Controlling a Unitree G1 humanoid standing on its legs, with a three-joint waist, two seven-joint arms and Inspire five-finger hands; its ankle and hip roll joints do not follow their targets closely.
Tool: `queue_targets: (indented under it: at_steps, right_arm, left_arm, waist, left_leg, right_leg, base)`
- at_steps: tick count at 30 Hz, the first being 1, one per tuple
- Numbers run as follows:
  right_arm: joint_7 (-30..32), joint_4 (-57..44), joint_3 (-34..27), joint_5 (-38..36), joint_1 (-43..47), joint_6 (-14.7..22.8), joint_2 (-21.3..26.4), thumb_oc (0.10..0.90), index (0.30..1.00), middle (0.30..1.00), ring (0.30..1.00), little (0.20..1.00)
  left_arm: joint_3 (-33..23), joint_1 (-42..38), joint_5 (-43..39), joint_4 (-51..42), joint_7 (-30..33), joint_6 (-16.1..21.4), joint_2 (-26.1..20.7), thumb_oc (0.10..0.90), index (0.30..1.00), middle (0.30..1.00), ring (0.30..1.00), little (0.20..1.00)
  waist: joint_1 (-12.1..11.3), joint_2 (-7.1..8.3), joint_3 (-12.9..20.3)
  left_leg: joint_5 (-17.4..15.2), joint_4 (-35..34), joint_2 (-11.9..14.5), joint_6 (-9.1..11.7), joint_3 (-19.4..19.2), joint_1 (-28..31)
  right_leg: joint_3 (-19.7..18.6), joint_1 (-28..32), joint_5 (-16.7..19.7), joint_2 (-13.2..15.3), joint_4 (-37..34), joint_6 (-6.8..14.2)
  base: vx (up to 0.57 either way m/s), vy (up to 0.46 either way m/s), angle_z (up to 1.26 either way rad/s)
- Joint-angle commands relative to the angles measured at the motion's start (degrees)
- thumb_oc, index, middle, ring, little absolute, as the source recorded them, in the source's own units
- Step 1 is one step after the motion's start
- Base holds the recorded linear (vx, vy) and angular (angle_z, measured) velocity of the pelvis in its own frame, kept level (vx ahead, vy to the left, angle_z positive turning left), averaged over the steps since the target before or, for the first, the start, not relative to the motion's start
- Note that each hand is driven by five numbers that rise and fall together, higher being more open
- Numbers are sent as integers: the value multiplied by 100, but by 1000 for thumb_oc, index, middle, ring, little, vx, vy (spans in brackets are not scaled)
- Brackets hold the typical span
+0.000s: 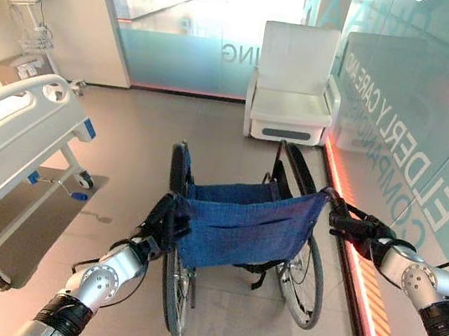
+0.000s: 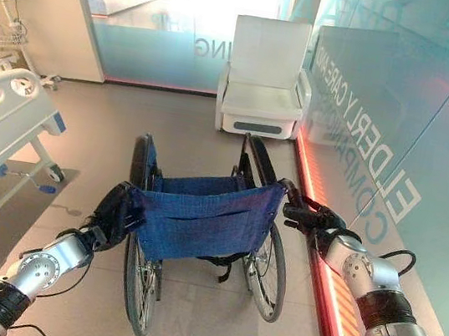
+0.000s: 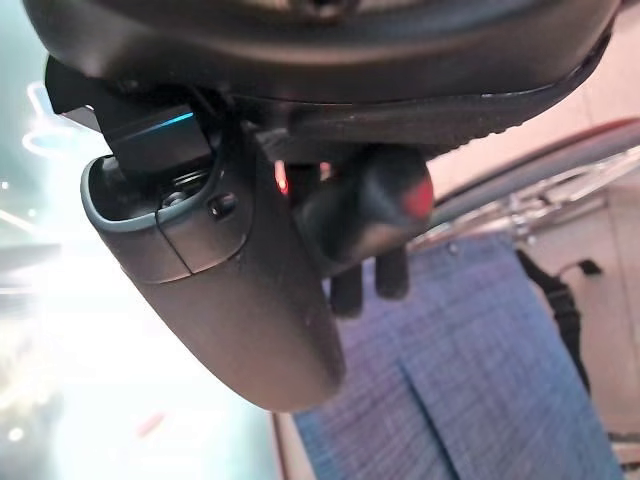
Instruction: Push the wheelchair next to the bed
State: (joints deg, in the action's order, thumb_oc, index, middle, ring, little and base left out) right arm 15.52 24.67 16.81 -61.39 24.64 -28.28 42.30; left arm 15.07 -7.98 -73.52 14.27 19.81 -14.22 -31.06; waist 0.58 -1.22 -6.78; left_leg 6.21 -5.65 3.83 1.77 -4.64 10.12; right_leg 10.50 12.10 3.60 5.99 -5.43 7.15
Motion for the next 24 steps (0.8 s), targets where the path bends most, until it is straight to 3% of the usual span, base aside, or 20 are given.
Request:
queue_targets:
  at_steps: [1, 7, 10, 13, 15, 19, 21, 23, 24]
  right_arm:
    - [-1536, -674, 448, -1697, 1647, -7, -1804, 400, 300, 300, 300, 300]
    - [-1420, -501, 432, -1706, 1653, 67, -1996, 400, 300, 300, 300, 300]
    - [-1527, -378, 435, -1653, 1667, 34, -2068, 400, 300, 300, 300, 300]
    - [-1811, -246, 468, -1586, 1652, -24, -1965, 400, 300, 300, 300, 300]
    - [-2018, -42, 522, -1590, 1819, -189, -1877, 400, 300, 300, 300, 300]
    - [-2220, 334, 619, -1486, 2276, -348, -1736, 400, 300, 300, 300, 300]
    - [-2318, 388, 608, -1338, 2338, -408, -1646, 400, 300, 300, 300, 300]
    - [-2383, 375, 656, -1229, 2427, -461, -1473, 400, 300, 300, 300, 300]
    - [-2377, 376, 669, -1192, 2473, -472, -1423, 400, 300, 300, 300, 300]
  left_arm:
    - [323, -2328, 132, -574, -578, 381, 921, 400, 300, 300, 300, 300]
    - [181, -2755, 602, -123, -615, 159, 513, 400, 300, 300, 300, 300]
    - [181, -3072, 832, 205, -723, 48, 260, 400, 300, 300, 300, 300]
    - [210, -3446, 924, 633, -876, -71, 26, 400, 300, 300, 300, 300]
    - [209, -3660, 1149, 1045, -1043, -103, 4, 400, 300, 300, 300, 300]
    - [365, -4014, 1464, 1616, -1195, -66, 79, 400, 300, 300, 300, 300]
    - [446, -4052, 1459, 1640, -1192, -50, 30, 400, 300, 300, 300, 300]
    - [514, -4063, 1448, 1651, -1188, 22, -52, 400, 300, 300, 300, 300]
    - [547, -4115, 1417, 1681, -1171, 35, -77, 400, 300, 300, 300, 300]
  waist:
    - [-359, 293, 213]
    - [-427, 221, 120]
    - [-397, 145, 10]
    - [-314, 58, -160]
    - [-303, 39, -201]
    - [-169, 128, -228]
    - [-123, 187, -244]
    - [9, 305, -268]
    - [70, 287, -287]
  left_leg:
    - [-1059, 192, -760, -365, 149, 375]
    - [-1268, 738, -839, -526, 131, 155]
    - [-1323, 989, -876, -675, 211, 14]
    - [-1374, 1234, -921, -725, 324, -97]
    - [-1371, 1263, -946, -666, 317, -87]
    - [-1571, 1263, -1128, -606, 473, 145]
    - [-1734, 1331, -1235, -567, 579, 232]
    - [-1969, 1438, -1361, -537, 731, 396]
    - [-2070, 1510, -1326, -534, 814, 471]
  right_leg:
    - [288, 195, -580, -15, 314, -105]
    - [347, -72, -836, 258, 1148, -68]
    - [227, -499, -955, 446, 2241, -22]
    - [-20, -1170, -598, 579, 3697, -65]
    - [-40, -1385, -463, 636, 4037, -87]
    - [-66, -1647, -268, 351, 2569, 20]
    - [19, -1732, 91, 330, 1735, 180]
    - [-211, -1982, 626, 212, 733, 366]
    - [-299, -2036, 726, 163, 567, 364]
  base:
    - [39, 118, 14]
    - [29, 137, 8]
    - [36, 200, 4]
    - [48, 162, 16]
    - [185, 132, 18]
    - [325, -40, 7]
    - [350, -130, -9]
    - [502, -207, -1]
    - [493, -213, 2]
